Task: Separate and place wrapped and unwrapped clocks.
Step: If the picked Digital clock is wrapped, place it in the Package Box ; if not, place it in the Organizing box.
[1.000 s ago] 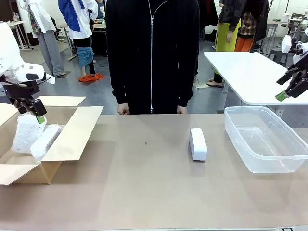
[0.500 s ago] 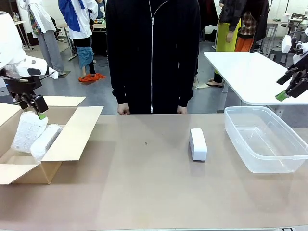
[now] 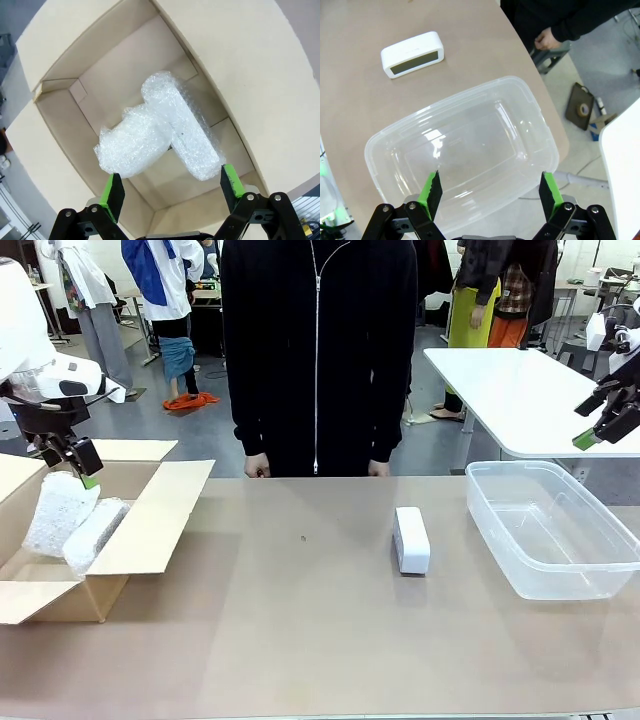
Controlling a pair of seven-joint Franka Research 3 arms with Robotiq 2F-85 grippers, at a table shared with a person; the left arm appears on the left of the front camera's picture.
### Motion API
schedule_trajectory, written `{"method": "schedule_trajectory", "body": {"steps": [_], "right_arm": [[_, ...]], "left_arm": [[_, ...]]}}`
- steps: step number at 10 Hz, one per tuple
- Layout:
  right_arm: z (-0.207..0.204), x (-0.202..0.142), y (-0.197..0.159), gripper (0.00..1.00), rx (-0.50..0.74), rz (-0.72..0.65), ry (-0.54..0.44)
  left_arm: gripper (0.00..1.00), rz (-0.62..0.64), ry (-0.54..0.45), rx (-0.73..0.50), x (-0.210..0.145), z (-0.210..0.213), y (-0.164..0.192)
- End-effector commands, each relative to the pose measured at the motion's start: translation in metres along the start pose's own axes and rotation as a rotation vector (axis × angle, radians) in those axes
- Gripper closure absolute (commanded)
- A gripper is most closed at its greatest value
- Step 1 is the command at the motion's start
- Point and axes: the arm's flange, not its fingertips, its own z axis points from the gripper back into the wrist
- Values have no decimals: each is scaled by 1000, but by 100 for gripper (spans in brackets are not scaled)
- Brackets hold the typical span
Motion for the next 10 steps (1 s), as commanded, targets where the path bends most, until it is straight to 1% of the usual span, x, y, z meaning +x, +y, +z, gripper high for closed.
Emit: {"method": "schedule_trajectory", "body": {"steps": [1,4,5,10], "right_arm": [[-1,-1,-1,0,7,1,-13],[-1,-1,-1,0,7,1,-13],[-1,-1,-1,0,7,1,-13],[-1,-1,-1,0,7,1,-13]], "left_arm": [[0,28,0,23,-6,0,-9],[0,6,-25,32,-5,-9,-13],[0,-2,-5,2,-2,0,-5],[0,-2,-5,2,-2,0,-5]]}}
